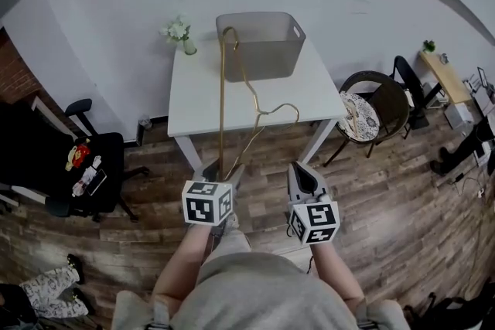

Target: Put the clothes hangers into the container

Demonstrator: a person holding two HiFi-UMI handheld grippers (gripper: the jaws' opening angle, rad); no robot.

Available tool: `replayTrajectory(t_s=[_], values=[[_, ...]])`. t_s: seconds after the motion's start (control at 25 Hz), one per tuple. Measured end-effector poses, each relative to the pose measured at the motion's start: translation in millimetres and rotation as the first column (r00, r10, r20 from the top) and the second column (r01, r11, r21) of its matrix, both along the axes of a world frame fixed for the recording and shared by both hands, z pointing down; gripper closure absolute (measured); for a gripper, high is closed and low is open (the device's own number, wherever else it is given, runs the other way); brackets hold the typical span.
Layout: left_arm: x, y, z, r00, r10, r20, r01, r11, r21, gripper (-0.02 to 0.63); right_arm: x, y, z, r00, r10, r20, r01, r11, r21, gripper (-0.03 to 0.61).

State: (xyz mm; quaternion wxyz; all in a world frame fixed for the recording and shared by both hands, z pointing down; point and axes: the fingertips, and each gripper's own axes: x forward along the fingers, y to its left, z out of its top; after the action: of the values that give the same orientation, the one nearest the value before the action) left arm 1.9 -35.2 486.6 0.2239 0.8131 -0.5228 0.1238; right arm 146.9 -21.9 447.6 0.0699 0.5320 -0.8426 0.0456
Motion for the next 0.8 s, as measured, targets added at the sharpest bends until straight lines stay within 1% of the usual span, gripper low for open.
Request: replayTrajectory(t_s=[0.4, 0.8], values=[[-24.0, -109.0, -19.2, 0.999, 0.04, 0.0, -0.04, 0.999, 0.012, 0.39, -27.1, -103.7, -18.6, 0.999, 0.032, 0.001, -0.032, 0.999, 0.016, 0.583], [-44.7, -188.5, -19.7, 0.997, 0.072, -0.003, -0.072, 0.997, 0.003, 0.39, -48.6, -177.7, -16.9, 0.998, 0.06, -0.003, -0.06, 0.998, 0.004, 0.583]])
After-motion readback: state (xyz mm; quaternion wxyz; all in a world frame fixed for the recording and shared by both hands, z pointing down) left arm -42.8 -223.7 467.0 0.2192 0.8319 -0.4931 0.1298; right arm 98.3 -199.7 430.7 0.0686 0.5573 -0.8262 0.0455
